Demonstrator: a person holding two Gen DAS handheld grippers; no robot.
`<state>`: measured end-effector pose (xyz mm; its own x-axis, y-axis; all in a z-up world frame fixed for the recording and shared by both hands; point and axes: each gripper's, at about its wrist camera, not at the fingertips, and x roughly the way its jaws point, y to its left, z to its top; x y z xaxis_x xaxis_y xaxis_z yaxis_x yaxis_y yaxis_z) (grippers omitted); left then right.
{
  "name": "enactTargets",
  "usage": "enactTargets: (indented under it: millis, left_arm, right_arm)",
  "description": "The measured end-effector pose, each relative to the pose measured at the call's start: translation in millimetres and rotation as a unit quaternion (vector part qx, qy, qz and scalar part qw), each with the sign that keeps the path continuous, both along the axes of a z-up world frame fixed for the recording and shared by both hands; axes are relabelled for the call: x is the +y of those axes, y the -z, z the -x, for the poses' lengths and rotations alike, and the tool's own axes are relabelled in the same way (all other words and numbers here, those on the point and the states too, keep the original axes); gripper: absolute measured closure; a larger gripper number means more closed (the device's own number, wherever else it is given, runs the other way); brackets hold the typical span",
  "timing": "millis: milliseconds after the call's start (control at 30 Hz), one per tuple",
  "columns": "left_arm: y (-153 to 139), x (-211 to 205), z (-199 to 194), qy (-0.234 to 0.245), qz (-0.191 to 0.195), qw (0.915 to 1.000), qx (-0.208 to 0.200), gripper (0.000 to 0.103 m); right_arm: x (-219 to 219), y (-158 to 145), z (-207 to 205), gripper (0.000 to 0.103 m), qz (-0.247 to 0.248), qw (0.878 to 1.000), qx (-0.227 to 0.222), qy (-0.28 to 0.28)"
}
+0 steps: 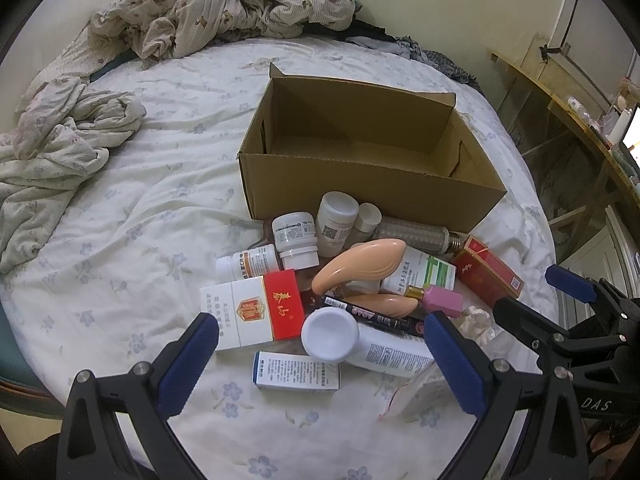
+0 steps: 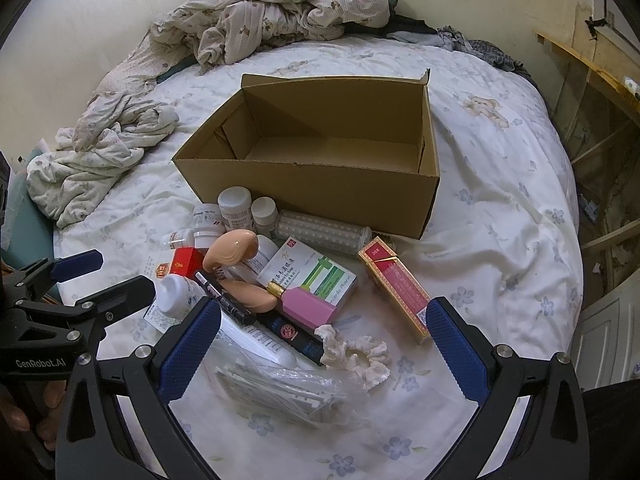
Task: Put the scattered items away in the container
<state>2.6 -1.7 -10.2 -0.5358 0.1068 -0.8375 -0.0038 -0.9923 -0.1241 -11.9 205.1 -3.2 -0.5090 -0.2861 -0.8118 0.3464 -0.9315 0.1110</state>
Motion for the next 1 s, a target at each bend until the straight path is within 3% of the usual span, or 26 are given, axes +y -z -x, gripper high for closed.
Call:
enactTargets:
  millis: [533, 700, 1000]
  left_arm:
    - [2.7, 0.1, 2.2, 0.0, 0.001, 0.9999, -0.013, 0.001]
    - [1.0, 6.7, -1.1, 0.021, -0.011, 0.9997, -0.006, 0.001]
    - [-1.4, 15.2, -3.2, 0.031, 0.01, 0.9995, 0.001, 0.0]
  right_arm:
    - [-1.2, 5.1, -0.2, 0.0, -0.008, 1.0, -0.008, 0.001]
    - [-1.0, 7.8, 1.6, 0.0, -0.017, 1.0, -0.013, 0.007]
    - [-0.4, 10.3, 2.9, 0.0, -0.025, 0.999, -0.017, 0.01]
